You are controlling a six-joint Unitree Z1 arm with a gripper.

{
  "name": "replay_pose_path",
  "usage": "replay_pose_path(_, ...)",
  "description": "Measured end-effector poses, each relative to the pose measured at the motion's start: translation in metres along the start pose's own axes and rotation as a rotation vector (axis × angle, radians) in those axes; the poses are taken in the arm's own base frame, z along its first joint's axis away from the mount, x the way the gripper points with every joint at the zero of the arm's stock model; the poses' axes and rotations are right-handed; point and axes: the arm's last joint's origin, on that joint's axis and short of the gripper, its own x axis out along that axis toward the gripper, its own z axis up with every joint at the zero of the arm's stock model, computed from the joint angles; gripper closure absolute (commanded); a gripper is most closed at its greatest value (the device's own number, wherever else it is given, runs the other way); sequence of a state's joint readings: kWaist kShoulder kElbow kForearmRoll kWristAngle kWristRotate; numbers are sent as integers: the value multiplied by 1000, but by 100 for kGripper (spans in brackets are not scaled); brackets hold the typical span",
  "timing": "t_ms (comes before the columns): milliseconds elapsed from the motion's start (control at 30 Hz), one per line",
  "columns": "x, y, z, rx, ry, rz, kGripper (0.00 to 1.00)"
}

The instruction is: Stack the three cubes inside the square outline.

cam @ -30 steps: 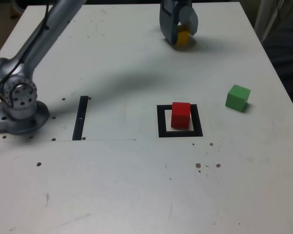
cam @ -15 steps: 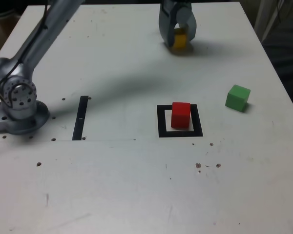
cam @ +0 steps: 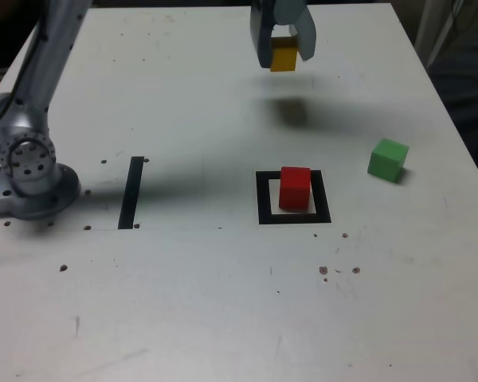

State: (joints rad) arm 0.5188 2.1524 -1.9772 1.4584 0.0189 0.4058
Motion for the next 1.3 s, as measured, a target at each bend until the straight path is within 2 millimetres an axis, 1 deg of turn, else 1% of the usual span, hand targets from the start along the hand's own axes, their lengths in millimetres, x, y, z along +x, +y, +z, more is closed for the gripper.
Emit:
replay_pose_path(200,-10,-41,-14,65,-29,-7,71)
replay_pose_path(333,-14,-64,-24,83,-43,-1,71)
replay_pose_path(800,-13,-151,-47,175,-51,2,71)
replay_pose_path(933,-14,-167,-50,190,-59,8,71)
replay_pose_path(1033,-12,-185,-52,212,-59,11,71)
replay_pose_path(1300,-8,-221,-57,243,-69,10,71)
